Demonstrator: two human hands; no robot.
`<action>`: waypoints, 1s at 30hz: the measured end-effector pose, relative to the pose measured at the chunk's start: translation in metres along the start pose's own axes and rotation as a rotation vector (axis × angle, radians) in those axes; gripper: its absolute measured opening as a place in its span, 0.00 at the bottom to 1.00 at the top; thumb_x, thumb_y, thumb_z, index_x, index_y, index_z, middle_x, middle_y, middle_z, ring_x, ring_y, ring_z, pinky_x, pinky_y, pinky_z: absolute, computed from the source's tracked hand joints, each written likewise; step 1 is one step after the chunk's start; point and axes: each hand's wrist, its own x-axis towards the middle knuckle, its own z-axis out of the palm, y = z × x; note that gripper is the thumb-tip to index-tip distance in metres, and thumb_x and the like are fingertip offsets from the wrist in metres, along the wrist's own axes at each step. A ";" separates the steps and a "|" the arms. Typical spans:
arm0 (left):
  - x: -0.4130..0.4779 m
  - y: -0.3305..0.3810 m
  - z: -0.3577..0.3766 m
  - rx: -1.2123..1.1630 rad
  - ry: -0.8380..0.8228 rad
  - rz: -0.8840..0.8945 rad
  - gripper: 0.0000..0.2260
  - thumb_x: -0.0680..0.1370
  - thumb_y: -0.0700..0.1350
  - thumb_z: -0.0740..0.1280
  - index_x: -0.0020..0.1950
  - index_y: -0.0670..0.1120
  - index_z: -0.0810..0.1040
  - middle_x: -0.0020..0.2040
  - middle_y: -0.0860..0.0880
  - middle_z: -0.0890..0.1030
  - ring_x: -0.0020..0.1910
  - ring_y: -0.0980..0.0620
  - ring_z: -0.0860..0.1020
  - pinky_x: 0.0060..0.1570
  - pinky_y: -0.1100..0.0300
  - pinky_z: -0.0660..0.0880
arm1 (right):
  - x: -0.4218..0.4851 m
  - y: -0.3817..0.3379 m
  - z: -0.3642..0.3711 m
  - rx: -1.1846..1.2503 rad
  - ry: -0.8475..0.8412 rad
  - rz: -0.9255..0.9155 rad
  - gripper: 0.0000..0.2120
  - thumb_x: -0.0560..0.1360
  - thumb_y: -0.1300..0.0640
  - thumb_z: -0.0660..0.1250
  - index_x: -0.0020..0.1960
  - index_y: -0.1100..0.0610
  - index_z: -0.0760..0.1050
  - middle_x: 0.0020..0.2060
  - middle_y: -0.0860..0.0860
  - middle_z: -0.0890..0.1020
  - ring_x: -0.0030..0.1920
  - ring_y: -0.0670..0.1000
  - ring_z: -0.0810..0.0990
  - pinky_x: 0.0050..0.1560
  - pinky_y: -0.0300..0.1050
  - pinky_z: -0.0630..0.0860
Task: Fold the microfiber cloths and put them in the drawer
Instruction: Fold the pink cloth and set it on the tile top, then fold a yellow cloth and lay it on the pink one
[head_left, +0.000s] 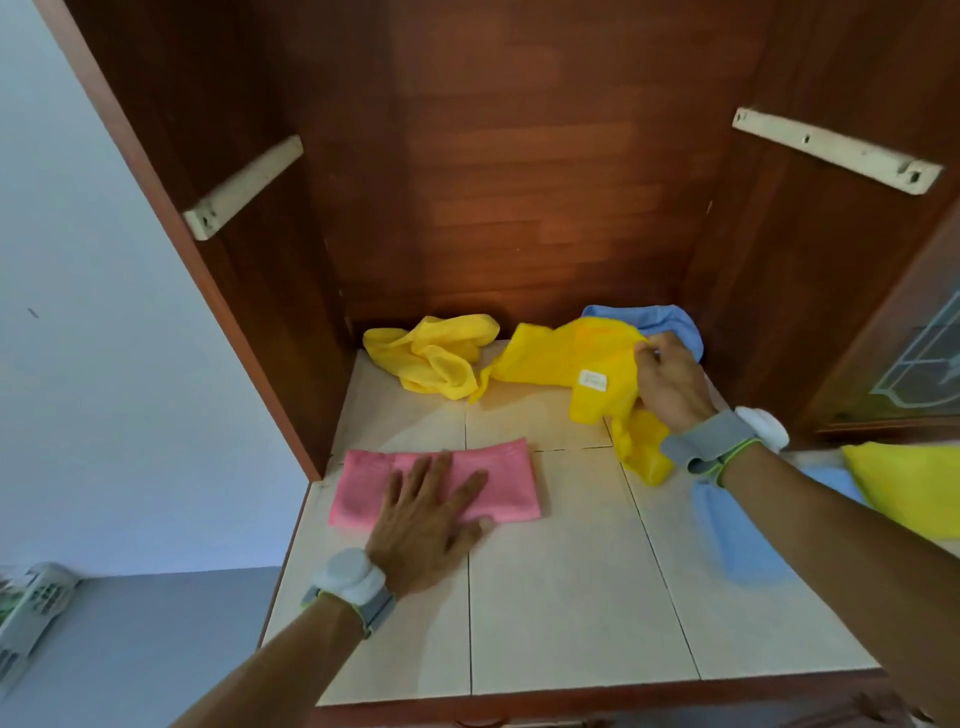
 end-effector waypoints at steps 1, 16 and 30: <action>0.009 -0.005 -0.003 -0.009 -0.006 -0.005 0.30 0.78 0.70 0.42 0.78 0.63 0.50 0.80 0.41 0.51 0.78 0.37 0.53 0.73 0.33 0.51 | 0.004 -0.006 -0.001 0.046 0.017 0.003 0.12 0.81 0.51 0.56 0.54 0.59 0.72 0.48 0.63 0.78 0.52 0.66 0.78 0.53 0.65 0.75; 0.082 -0.004 -0.065 -0.270 0.007 -0.049 0.44 0.67 0.76 0.49 0.79 0.56 0.53 0.80 0.45 0.53 0.78 0.42 0.53 0.74 0.44 0.53 | -0.005 -0.086 -0.036 0.156 0.042 -0.305 0.14 0.83 0.54 0.55 0.50 0.63 0.72 0.36 0.49 0.70 0.42 0.50 0.69 0.44 0.46 0.64; 0.079 0.024 -0.183 -0.924 0.353 0.077 0.35 0.68 0.60 0.75 0.71 0.55 0.65 0.65 0.52 0.74 0.56 0.53 0.80 0.55 0.50 0.79 | -0.041 -0.153 -0.070 0.363 -0.283 -0.418 0.12 0.82 0.53 0.58 0.54 0.55 0.79 0.47 0.49 0.78 0.48 0.45 0.77 0.53 0.43 0.70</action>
